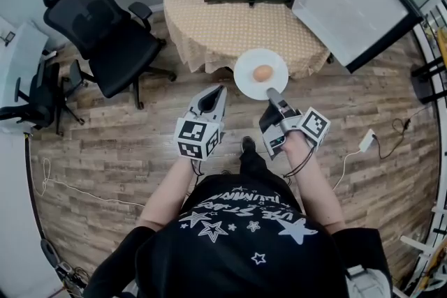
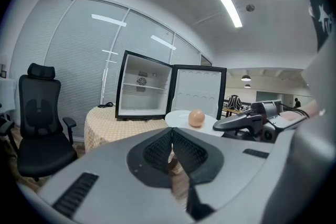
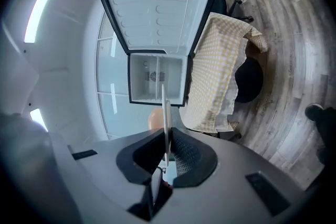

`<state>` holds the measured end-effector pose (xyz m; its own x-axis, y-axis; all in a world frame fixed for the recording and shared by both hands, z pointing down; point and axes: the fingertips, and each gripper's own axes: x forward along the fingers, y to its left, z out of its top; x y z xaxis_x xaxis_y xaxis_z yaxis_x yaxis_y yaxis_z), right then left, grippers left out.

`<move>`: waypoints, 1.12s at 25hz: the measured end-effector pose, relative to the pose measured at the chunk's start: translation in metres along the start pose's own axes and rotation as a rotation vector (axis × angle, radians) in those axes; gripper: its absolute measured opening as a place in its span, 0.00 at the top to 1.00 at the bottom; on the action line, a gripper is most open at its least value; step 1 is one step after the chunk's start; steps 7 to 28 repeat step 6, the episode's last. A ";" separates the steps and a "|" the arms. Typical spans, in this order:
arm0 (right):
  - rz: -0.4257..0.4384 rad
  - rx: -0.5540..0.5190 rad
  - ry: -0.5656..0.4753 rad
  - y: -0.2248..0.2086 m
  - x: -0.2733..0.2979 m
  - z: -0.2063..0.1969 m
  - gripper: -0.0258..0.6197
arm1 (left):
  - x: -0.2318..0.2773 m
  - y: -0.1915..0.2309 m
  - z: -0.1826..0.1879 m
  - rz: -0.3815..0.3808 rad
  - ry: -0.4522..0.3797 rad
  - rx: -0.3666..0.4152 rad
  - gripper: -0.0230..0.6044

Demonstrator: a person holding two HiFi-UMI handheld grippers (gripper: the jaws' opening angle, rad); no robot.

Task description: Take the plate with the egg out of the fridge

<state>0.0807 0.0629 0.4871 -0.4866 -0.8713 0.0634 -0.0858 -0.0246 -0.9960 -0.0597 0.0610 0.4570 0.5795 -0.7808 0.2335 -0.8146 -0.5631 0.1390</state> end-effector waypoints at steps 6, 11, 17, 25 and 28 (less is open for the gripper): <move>-0.002 0.003 -0.003 -0.006 -0.031 -0.030 0.90 | -0.030 -0.002 -0.017 0.006 0.005 0.009 0.95; -0.002 0.003 -0.003 -0.006 -0.031 -0.030 0.90 | -0.030 -0.002 -0.017 0.006 0.005 0.009 0.95; -0.002 0.003 -0.003 -0.006 -0.031 -0.030 0.90 | -0.030 -0.002 -0.017 0.006 0.005 0.009 0.95; -0.002 0.003 -0.003 -0.006 -0.031 -0.030 0.90 | -0.030 -0.002 -0.017 0.006 0.005 0.009 0.95; -0.002 0.003 -0.003 -0.006 -0.031 -0.030 0.90 | -0.030 -0.002 -0.017 0.006 0.005 0.009 0.95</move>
